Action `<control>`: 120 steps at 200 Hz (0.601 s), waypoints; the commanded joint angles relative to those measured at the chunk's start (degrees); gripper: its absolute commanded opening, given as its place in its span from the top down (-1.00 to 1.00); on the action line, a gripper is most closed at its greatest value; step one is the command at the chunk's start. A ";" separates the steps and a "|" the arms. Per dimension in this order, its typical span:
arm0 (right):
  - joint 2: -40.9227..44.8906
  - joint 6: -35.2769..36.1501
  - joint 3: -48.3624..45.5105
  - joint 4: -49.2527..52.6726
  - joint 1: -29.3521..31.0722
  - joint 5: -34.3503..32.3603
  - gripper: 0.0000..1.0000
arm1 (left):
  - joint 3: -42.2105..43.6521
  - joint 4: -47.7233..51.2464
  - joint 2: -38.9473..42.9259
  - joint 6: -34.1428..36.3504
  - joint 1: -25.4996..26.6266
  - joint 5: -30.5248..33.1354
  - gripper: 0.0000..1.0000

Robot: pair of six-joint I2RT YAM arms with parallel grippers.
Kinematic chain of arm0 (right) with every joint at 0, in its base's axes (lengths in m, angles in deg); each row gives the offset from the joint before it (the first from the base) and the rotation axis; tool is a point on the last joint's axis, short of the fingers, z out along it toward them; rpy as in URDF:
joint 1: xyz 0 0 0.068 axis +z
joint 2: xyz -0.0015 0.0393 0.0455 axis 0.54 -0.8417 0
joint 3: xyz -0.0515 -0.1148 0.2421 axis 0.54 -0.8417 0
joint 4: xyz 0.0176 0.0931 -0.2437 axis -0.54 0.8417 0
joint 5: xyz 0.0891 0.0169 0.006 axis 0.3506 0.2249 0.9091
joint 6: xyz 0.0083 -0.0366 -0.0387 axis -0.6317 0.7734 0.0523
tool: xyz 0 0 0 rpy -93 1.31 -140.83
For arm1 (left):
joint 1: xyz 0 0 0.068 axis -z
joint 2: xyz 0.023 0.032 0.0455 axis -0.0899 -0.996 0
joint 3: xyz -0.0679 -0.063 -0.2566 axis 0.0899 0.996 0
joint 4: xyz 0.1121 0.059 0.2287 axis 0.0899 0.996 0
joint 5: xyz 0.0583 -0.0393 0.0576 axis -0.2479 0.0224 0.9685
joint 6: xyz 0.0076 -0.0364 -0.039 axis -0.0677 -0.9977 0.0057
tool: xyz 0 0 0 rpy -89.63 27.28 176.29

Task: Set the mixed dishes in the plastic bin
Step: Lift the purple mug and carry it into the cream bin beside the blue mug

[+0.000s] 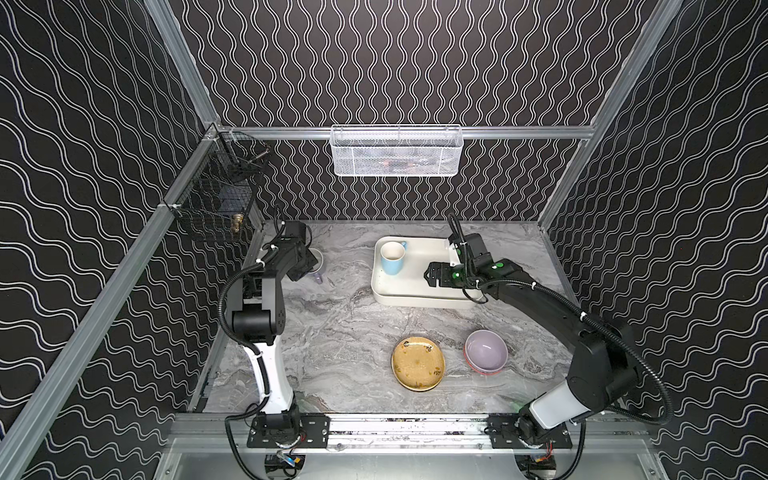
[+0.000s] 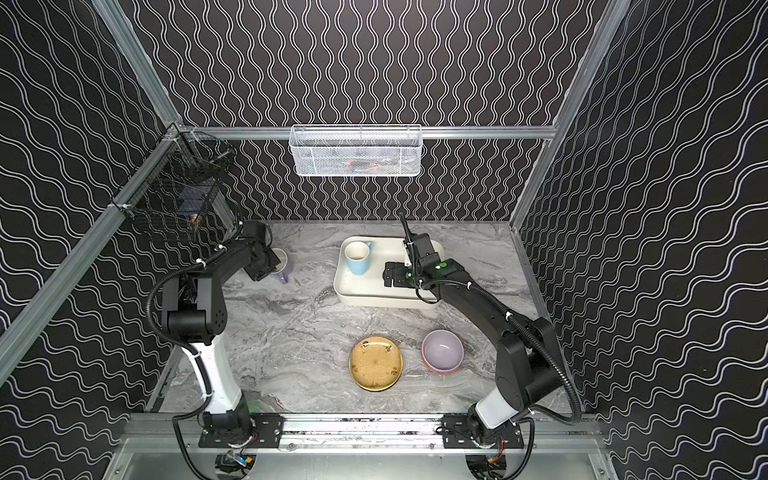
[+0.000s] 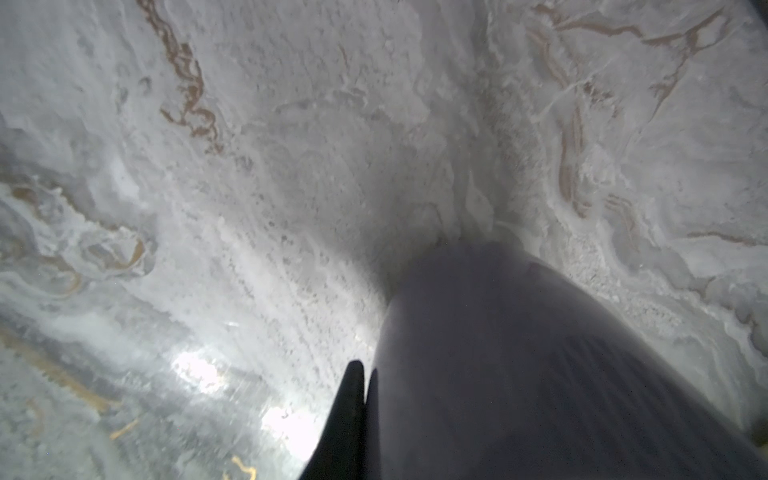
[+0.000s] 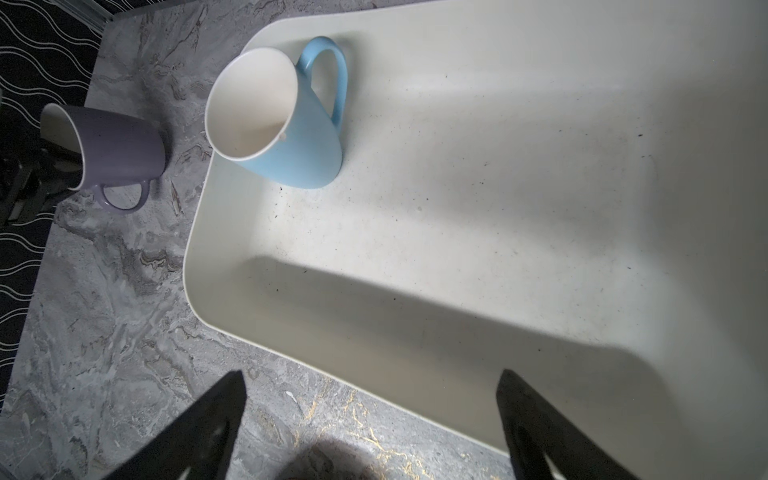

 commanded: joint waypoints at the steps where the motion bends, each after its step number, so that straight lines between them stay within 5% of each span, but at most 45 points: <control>1: 1.11 0.19 -0.01 -0.14 -0.02 0.26 -0.91 | 0.39 0.60 2.09 0.85 0.73 -2.88 0.90; 54: 5.02 -0.56 -1.49 0.30 -0.02 -0.24 -0.90 | -3.31 5.30 7.65 2.63 5.99 -5.18 0.90; 120: 9.94 -1.20 -3.48 0.96 -0.04 -1.50 -0.91 | -15.74 10.73 11.46 1.24 24.78 -2.35 0.84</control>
